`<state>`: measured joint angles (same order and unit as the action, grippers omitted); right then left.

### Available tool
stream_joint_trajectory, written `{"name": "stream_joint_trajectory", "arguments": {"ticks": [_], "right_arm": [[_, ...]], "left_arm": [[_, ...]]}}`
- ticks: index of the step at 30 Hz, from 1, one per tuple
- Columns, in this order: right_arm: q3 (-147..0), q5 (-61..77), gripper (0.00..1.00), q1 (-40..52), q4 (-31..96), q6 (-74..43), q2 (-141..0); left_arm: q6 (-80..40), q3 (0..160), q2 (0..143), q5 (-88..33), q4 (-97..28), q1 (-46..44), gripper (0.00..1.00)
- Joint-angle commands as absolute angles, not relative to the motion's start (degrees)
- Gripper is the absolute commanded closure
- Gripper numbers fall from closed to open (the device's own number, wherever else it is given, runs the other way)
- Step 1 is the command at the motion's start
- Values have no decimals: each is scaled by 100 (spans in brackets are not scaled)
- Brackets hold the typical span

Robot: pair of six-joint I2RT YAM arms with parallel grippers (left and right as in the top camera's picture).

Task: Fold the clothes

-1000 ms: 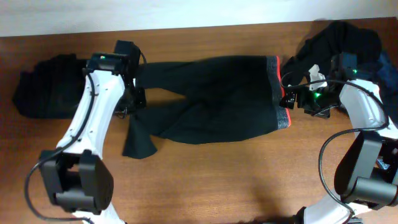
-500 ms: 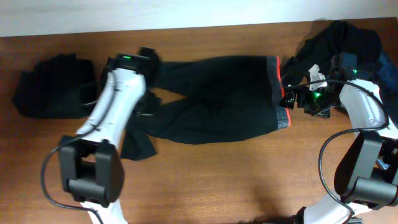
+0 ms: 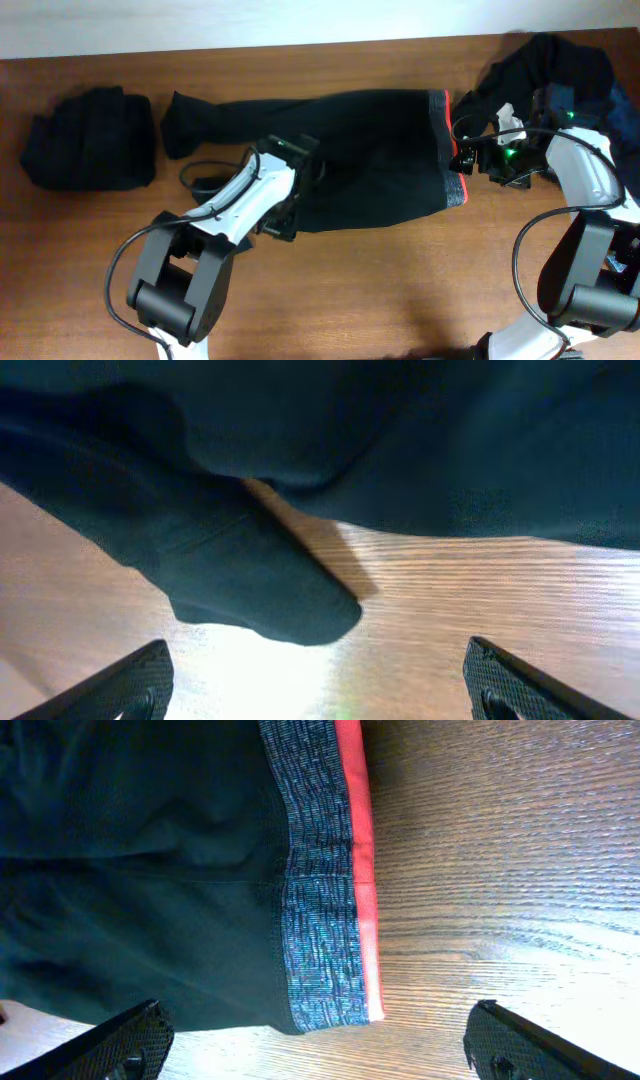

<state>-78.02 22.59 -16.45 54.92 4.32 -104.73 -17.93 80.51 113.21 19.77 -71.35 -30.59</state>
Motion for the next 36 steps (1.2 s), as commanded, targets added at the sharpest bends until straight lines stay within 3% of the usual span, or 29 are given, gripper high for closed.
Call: {"name": "stream_joint_trajectory", "arguments": {"ticks": [1, 9, 15, 24, 30, 32, 35, 36], "right_arm": [[-7894, 2333, 1, -1614, 5485, 425, -10464], [-7894, 2335, 1, -1612, 5487, 425, -10464], [-7894, 2338, 1, -1612, 5520, 425, -10464], [-7894, 2338, 1, -1612, 5555, 425, -10464], [-7894, 2338, 1, -1612, 5555, 425, -10464], [-7894, 2338, 1, -1612, 5555, 425, -10464], [-7894, 2338, 1, -1612, 5555, 423, -10464], [-7894, 2338, 1, -1612, 5555, 423, -10464]], "left_arm": [[-2014, 7723, 11251, 2239, -6888, -3035, 8], [-3448, 7070, 11251, 2797, -6637, -3033, 11], [-3820, 7008, 11253, 3009, -6392, -3033, 45], [-3817, 6890, 11255, 3033, -6062, -3033, 59], [-3970, 6519, 11255, 3030, -5999, -3033, 61], [-3966, 6528, 11253, 3050, -6007, -3033, 71], [-3968, 6608, 11251, 3044, -6073, -3022, 99], [-3968, 6659, 11251, 3044, -6117, -3022, 99]]}}
